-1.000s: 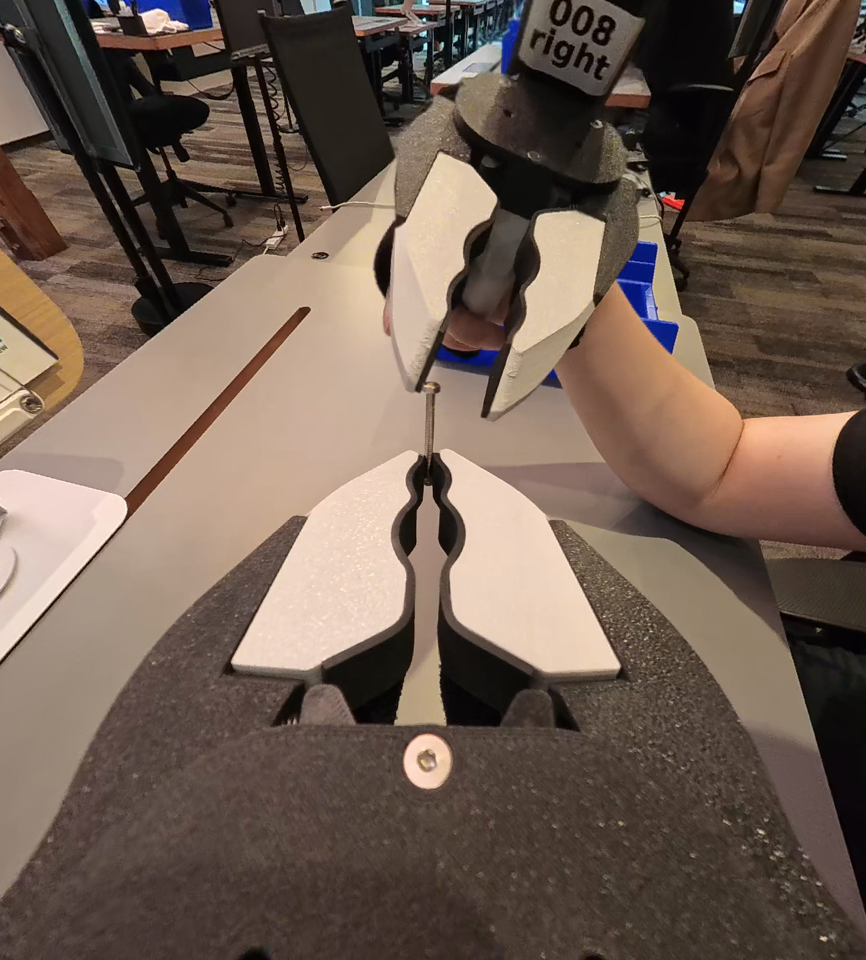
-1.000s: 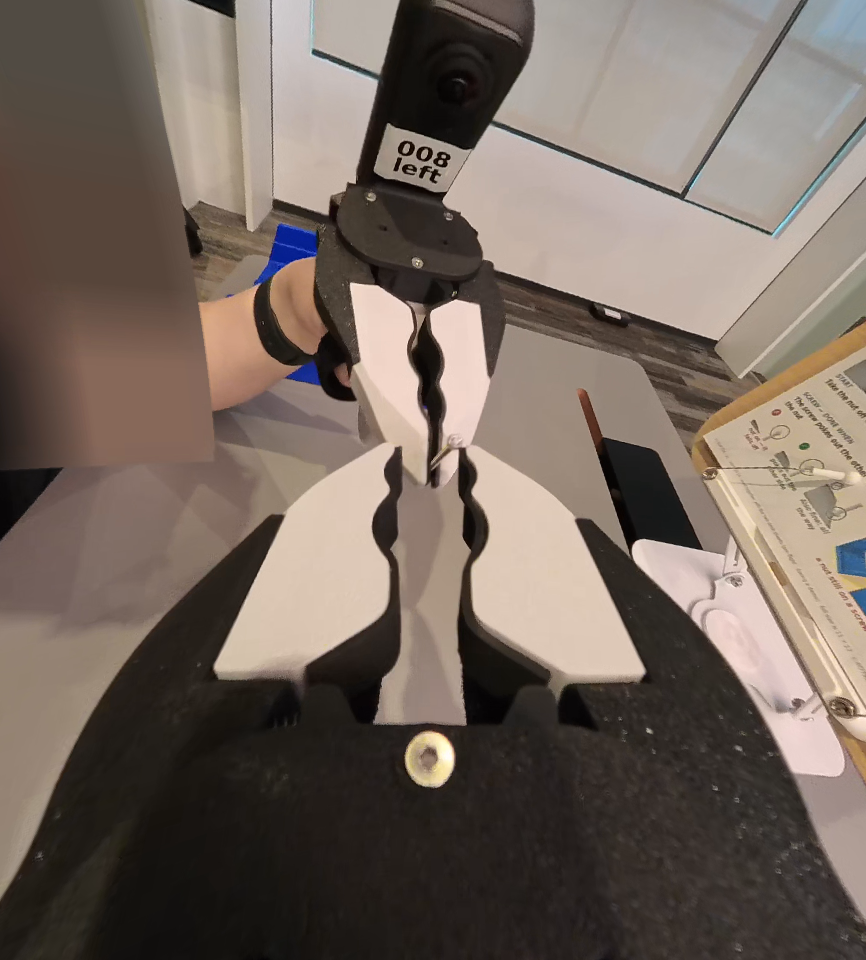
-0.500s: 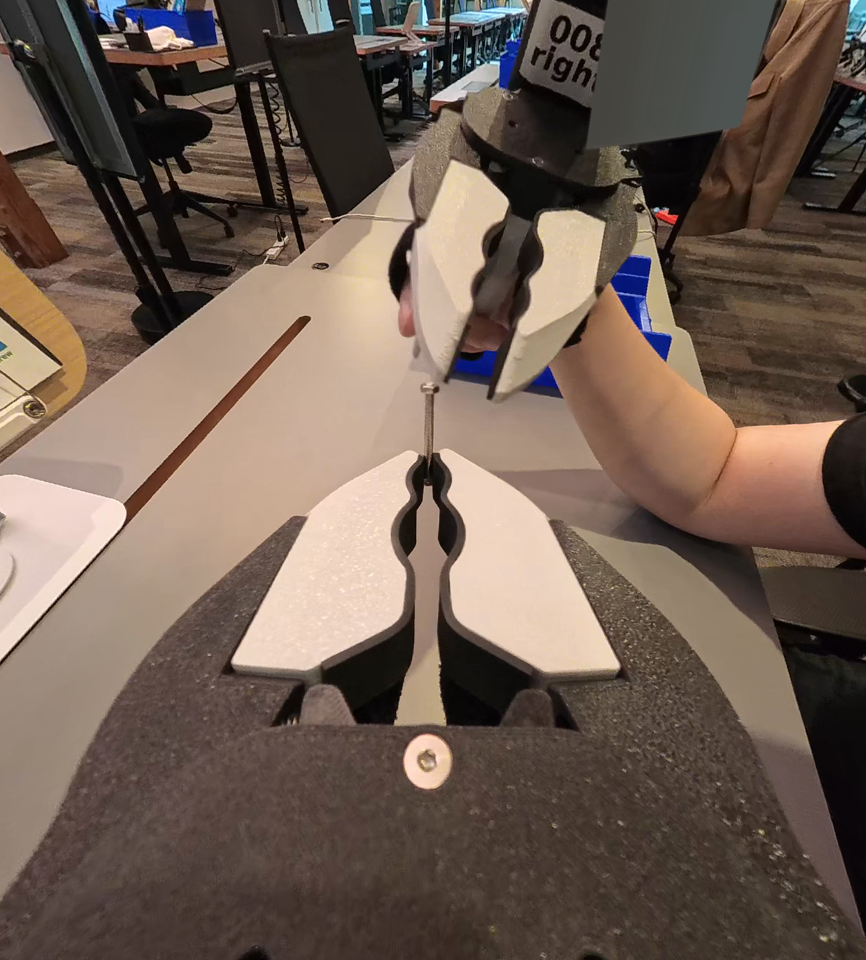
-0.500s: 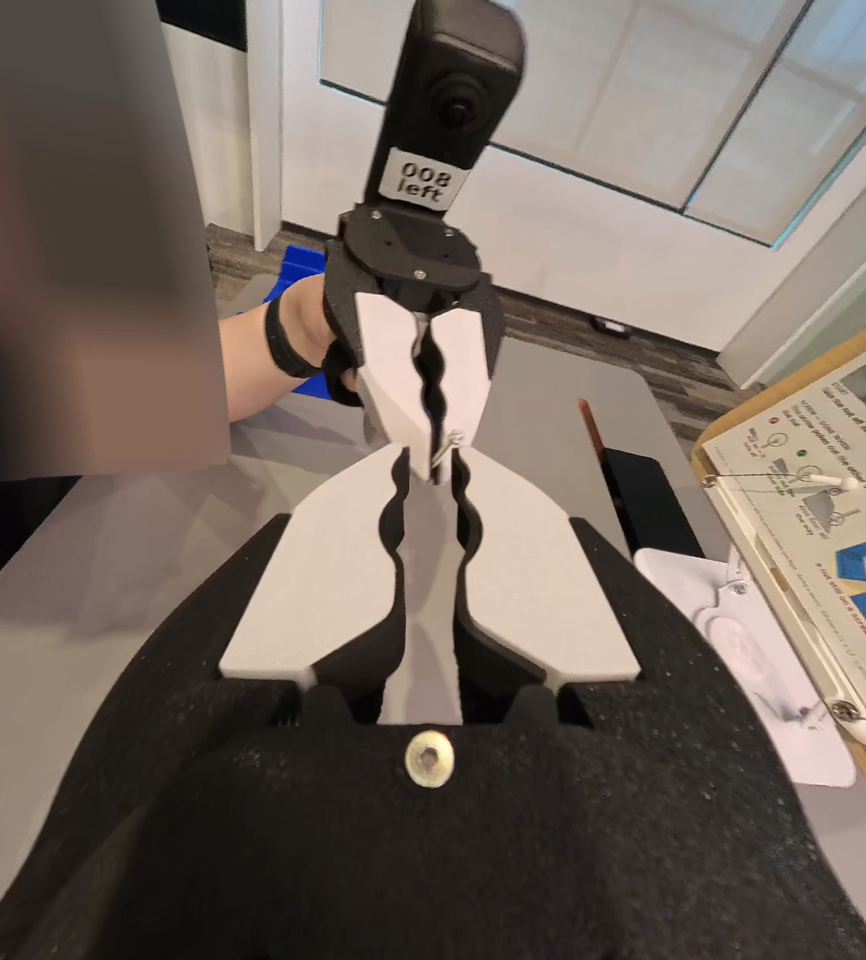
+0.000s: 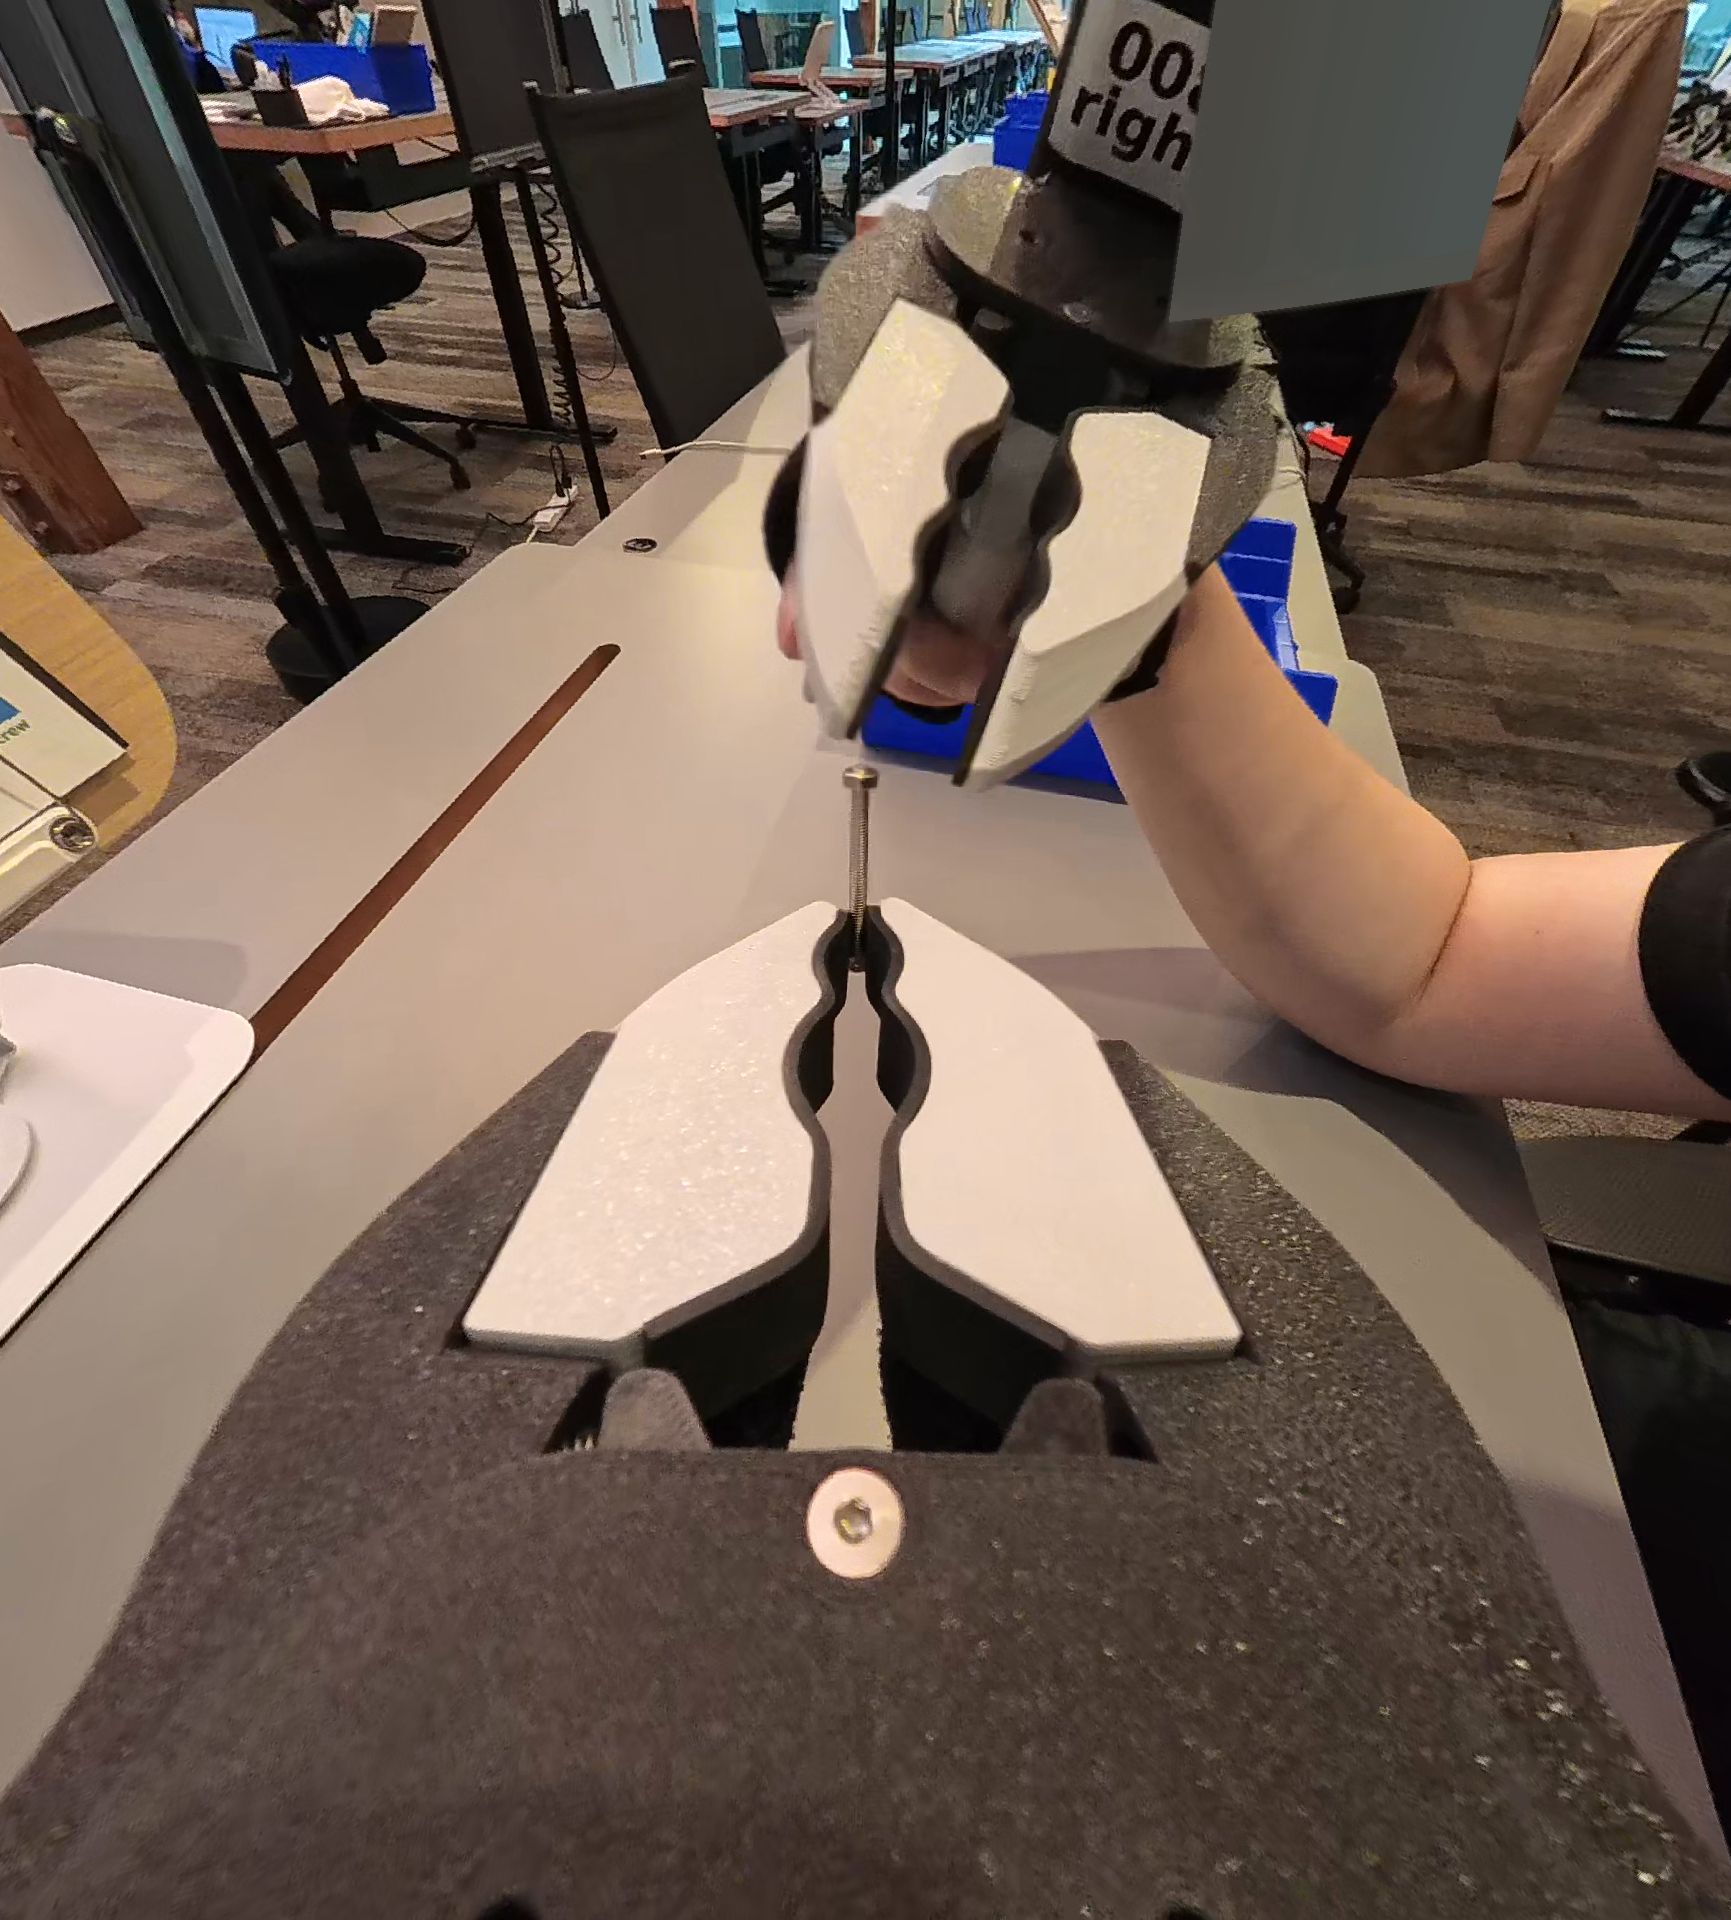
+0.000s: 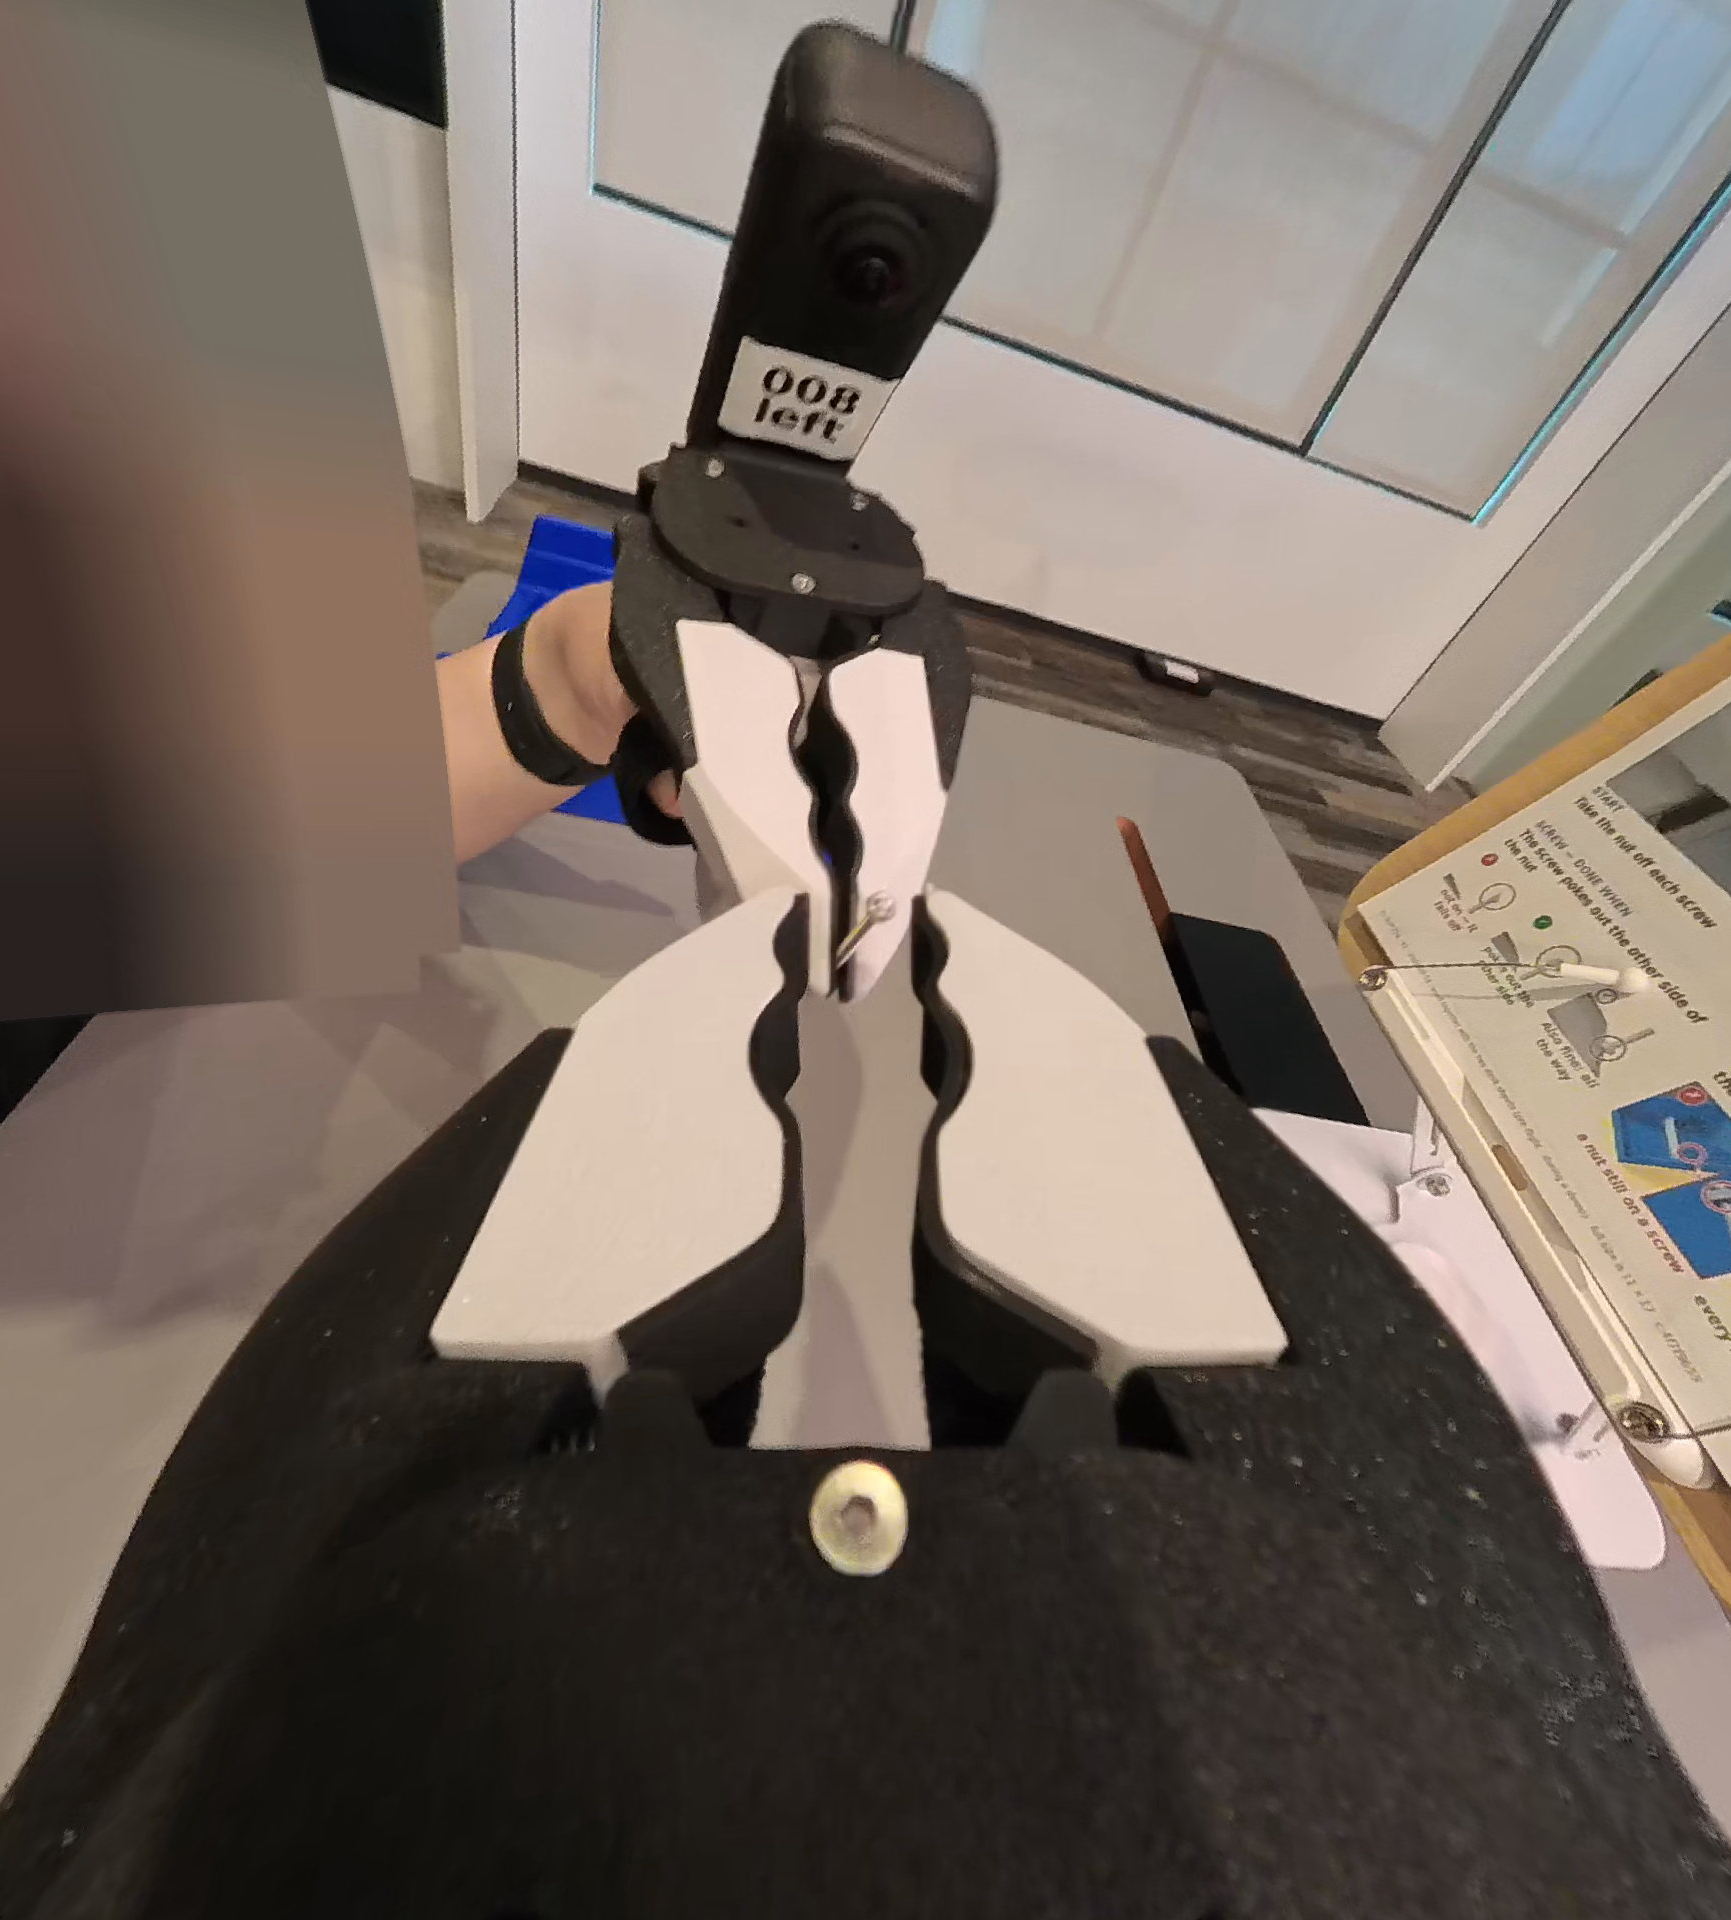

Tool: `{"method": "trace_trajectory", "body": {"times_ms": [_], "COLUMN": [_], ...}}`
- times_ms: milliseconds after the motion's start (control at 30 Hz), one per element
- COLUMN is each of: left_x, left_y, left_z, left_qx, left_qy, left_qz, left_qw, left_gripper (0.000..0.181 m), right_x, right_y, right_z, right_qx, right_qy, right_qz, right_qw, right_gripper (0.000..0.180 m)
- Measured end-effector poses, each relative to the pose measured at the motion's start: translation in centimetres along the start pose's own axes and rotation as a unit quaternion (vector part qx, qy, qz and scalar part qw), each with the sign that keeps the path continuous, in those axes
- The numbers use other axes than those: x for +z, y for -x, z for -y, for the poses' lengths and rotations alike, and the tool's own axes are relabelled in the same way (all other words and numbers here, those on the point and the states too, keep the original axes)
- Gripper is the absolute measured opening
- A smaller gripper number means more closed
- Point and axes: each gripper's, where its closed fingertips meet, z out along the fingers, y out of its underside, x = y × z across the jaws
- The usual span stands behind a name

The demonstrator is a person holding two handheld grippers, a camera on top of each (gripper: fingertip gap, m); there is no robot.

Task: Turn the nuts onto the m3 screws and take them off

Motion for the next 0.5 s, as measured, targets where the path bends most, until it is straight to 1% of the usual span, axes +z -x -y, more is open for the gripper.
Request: {"method": "trace_trajectory", "body": {"times_ms": [67,133,233,300,400,500], "left_x": [0.1,0.2,0.0,-0.2,-0.2,0.0], "left_y": [-0.2,-0.1,0.0,0.3,0.2,-0.1], "left_z": [-0.1,-0.1,-0.1,0.0,0.0,0.0], "left_qx": [0.004,0.007,0.005,0.0,-0.002,0.004], "left_qy": [0.003,0.005,0.003,0.0,-0.001,0.002], "left_qz": [-0.001,0.002,0.003,0.007,0.003,0.0], "left_qw": [1.0,1.0,1.0,1.0,1.0,1.0], "left_gripper": [0.002,0.002,0.002,0.002,0.002,0.002], "right_x": [0.4,0.8,0.6,0.3,0.1,0.5], "right_y": [0.0,0.6,0.6,0.9,0.2,0.0], "right_z": [0.2,-0.4,-0.8,-1.0,-0.6,-0.3], "right_qx": [0.002,-0.001,-0.011,-0.004,-0.001,0.0], "right_qy": [-0.01,0.009,0.024,0.028,0.012,-0.002], "right_qz": [0.003,0.021,0.014,0.028,0.011,0.007], "right_qw": [1.0,1.0,1.0,0.999,1.0,1.0], "right_gripper": [0.022,0.021,0.022,0.013,0.015,0.022]}}
